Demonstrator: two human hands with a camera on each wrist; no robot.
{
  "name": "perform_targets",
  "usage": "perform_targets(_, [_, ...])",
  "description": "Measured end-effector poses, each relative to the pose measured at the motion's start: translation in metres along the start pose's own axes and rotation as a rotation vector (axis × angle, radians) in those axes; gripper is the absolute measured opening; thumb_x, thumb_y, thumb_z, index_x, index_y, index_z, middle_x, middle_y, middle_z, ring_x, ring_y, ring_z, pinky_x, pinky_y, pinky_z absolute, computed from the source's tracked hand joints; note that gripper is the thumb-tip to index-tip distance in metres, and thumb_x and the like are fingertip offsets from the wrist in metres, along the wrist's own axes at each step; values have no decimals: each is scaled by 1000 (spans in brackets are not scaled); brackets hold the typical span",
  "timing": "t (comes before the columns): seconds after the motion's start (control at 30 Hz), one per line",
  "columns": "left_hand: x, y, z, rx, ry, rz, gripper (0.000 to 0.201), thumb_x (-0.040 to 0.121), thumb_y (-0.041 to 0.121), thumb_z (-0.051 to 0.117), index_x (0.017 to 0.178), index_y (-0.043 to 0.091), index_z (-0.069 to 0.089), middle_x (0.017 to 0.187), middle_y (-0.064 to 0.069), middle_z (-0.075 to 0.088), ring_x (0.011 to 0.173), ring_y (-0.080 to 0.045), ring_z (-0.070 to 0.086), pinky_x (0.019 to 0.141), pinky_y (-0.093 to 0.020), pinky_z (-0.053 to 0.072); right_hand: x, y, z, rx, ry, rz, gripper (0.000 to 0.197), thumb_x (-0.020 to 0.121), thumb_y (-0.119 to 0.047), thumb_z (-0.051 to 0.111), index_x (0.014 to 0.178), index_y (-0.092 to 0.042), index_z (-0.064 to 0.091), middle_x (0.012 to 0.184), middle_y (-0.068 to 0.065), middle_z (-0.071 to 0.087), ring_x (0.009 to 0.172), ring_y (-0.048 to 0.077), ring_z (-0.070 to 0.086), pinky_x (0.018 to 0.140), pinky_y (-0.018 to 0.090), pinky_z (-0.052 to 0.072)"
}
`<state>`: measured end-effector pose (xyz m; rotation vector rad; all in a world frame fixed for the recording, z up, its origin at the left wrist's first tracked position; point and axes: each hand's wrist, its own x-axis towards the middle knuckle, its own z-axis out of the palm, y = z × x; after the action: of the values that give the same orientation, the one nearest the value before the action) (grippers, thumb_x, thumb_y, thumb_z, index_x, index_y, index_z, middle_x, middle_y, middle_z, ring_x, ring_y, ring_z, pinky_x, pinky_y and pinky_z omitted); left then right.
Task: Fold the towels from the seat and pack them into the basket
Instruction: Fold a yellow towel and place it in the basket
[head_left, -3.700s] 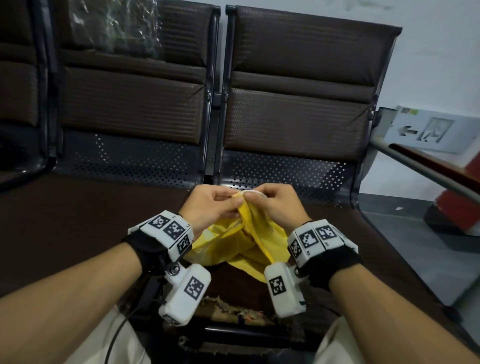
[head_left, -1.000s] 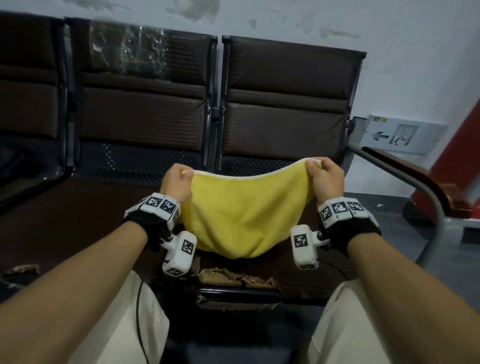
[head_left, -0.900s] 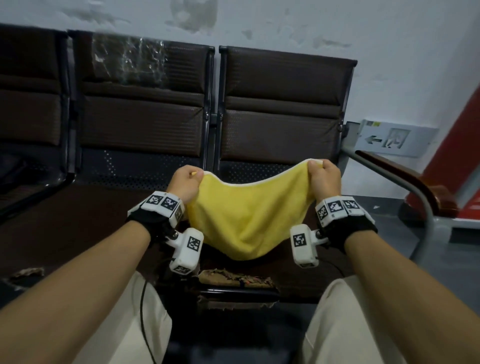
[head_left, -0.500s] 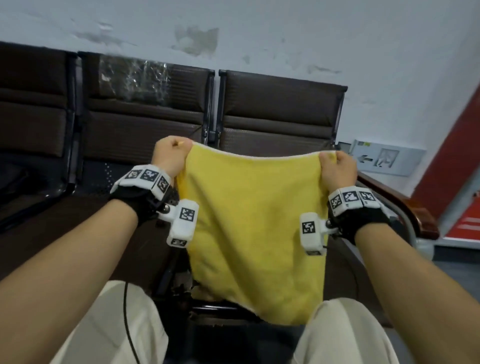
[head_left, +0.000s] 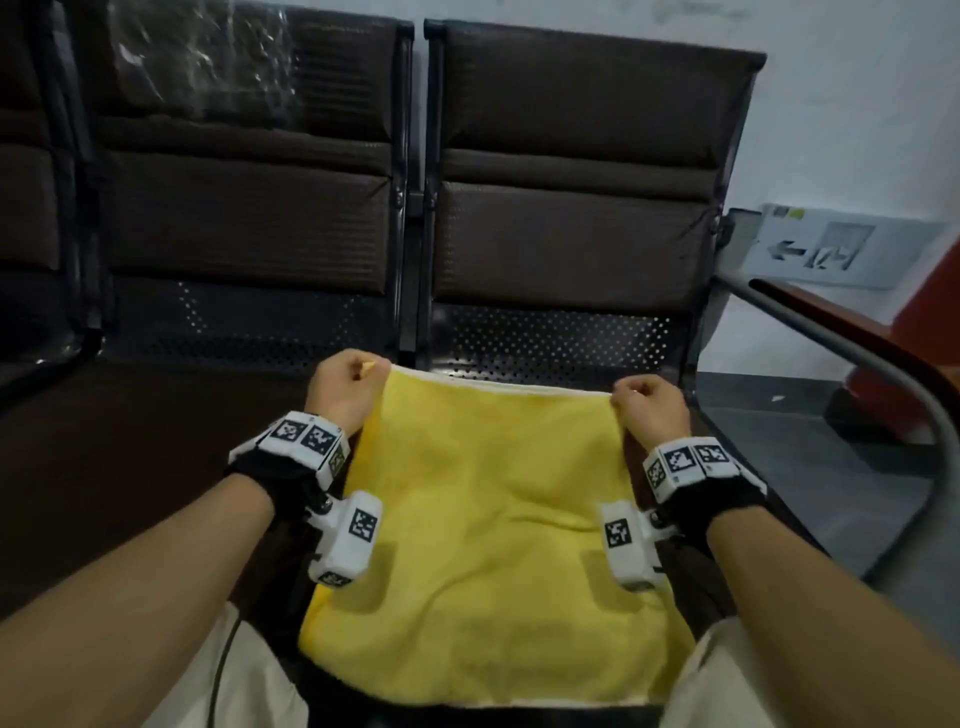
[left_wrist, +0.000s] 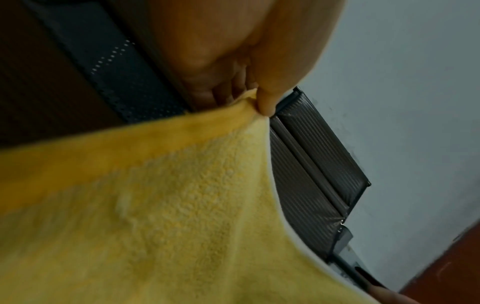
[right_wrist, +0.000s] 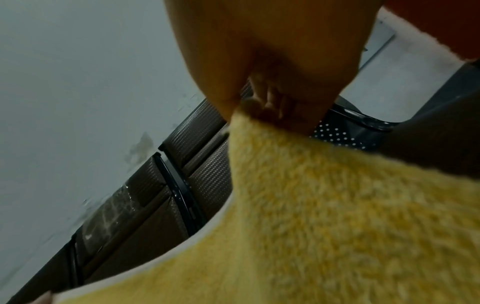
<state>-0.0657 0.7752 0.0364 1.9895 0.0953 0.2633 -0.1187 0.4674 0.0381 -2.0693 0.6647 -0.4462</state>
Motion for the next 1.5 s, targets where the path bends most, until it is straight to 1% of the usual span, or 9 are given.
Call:
perform_targets(0.17, [4,-4,15,-113,-87,37,6,87,24,65,91,22,69,99,5,65,99,-12,55,84,-30,45,-7,-11,9,267,-375,-56,23,88,-8,55,73,-10,74,70,12,56,54,18,56,48,27,50])
perform_targets(0.33, [-9,9,25,-242,-157,53,9,88,22,65,91,21,72,100,0,70,103,-18,61,92,-36,49,-31,-27,15,426,-807,-112,20,89,6,50,98,1,66,86,19,71,82,28,71,75,35,60])
perform_targets(0.5, [-30,24,33,-307,-353,-101,20,96,11,50,105,10,68,110,-22,66,98,-32,63,86,-47,52,-42,-26,16,-340,-546,-698,20,84,-3,62,95,-16,72,95,-1,70,78,4,63,75,10,48])
perform_targets(0.6, [-37,28,32,-288,-407,-82,20,97,9,48,110,7,64,109,-23,64,90,-27,63,70,-36,57,-45,-32,18,-444,-583,-844,12,84,-23,70,91,-15,74,116,-5,61,89,7,58,82,17,45])
perform_targets(0.8, [-48,30,31,-326,-536,-69,17,92,6,55,108,6,62,93,-15,68,75,-18,68,60,-28,59,-57,-47,32,-110,-529,-784,10,83,-25,70,82,-29,61,73,-10,65,69,3,61,65,24,51])
perform_targets(1.1, [-50,30,27,-384,-679,-78,18,95,16,52,107,7,62,95,-16,68,75,-20,67,67,-31,59,-55,-46,54,-116,-484,-698,35,72,-26,80,75,-30,45,68,-6,63,59,1,55,55,12,41])
perform_targets(1.3, [-43,21,22,-141,-625,137,26,86,1,58,105,18,61,71,0,68,65,-14,62,64,-32,53,-51,-45,54,-98,-608,-640,35,72,-25,81,81,-29,47,63,-10,65,59,-4,58,58,12,44])
perform_targets(1.4, [-41,21,15,-22,-607,225,37,82,0,59,109,26,58,63,-1,55,56,-16,45,51,-23,37,-52,-40,47,-453,-818,-671,26,77,-28,76,94,-28,56,82,-8,67,75,6,62,71,27,49])
perform_targets(1.5, [-39,24,6,2,-649,274,37,84,0,58,111,25,59,72,-14,53,64,-24,49,60,-35,40,-54,-31,42,-963,-918,-758,30,85,-37,65,112,-25,59,107,-3,63,98,19,58,88,37,44])
